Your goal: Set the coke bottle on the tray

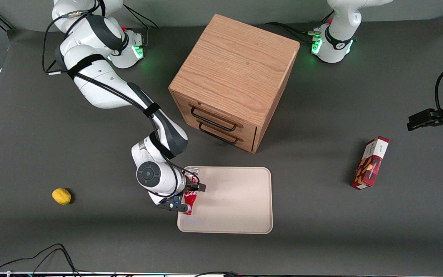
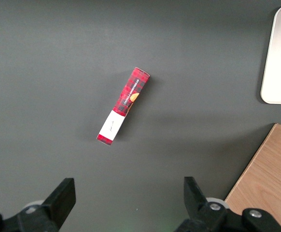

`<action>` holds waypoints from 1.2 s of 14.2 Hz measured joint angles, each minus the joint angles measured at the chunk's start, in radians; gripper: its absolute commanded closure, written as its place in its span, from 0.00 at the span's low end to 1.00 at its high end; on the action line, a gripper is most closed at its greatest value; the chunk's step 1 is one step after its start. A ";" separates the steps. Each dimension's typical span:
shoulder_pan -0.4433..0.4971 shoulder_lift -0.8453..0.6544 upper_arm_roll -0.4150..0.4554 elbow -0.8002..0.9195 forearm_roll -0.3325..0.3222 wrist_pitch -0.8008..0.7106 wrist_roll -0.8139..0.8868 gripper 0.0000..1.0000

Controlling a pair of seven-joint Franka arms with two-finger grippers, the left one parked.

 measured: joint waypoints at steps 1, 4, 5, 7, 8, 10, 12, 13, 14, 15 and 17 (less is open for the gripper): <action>0.000 -0.002 0.000 0.003 0.000 0.002 0.000 0.00; -0.004 -0.063 0.000 0.028 -0.008 -0.030 0.000 0.00; -0.011 -0.115 0.000 0.034 -0.009 -0.095 0.000 0.00; -0.035 -0.254 -0.001 0.042 -0.011 -0.289 -0.001 0.00; -0.054 -0.332 -0.001 0.043 -0.011 -0.388 -0.001 0.00; -0.099 -0.474 -0.008 0.040 -0.011 -0.551 -0.004 0.00; -0.125 -0.591 -0.059 0.038 -0.001 -0.682 -0.057 0.00; -0.130 -0.644 -0.104 0.037 0.022 -0.741 -0.102 0.00; -0.132 -0.695 -0.160 0.033 0.057 -0.790 -0.143 0.00; -0.136 -0.751 -0.216 0.010 0.093 -0.822 -0.180 0.00; -0.147 -0.889 -0.292 -0.121 0.131 -0.821 -0.242 0.00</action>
